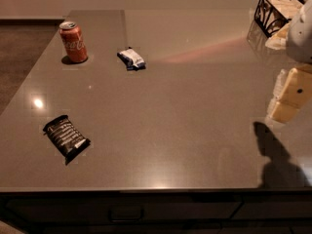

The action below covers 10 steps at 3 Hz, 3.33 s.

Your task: Move rxbar blueberry near rxbar chocolate

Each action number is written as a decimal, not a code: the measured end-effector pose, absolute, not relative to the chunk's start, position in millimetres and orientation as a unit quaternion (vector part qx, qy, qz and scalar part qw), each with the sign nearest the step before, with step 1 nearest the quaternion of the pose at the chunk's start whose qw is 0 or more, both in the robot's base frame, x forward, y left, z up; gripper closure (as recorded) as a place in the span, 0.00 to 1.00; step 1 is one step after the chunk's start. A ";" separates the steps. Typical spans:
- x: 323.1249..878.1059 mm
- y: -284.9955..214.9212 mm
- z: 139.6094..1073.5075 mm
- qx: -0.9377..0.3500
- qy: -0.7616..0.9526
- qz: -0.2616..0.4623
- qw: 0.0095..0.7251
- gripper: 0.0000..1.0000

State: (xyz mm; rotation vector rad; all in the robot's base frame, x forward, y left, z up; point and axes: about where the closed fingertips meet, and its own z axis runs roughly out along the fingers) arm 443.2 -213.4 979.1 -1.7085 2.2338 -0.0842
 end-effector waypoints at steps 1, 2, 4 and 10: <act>478.8 -188.2 979.8 -0.589 0.787 -0.015 0.182 0.00; 533.4 -147.7 966.5 -0.564 0.803 -0.005 0.193 0.00; 643.0 -44.8 909.4 -0.482 0.851 0.009 0.209 0.00; 773.3 73.6 829.5 -0.377 0.909 0.047 0.173 0.64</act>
Offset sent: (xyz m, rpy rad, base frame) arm 0.1601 0.1165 -0.0297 0.1385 -0.0012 -0.1760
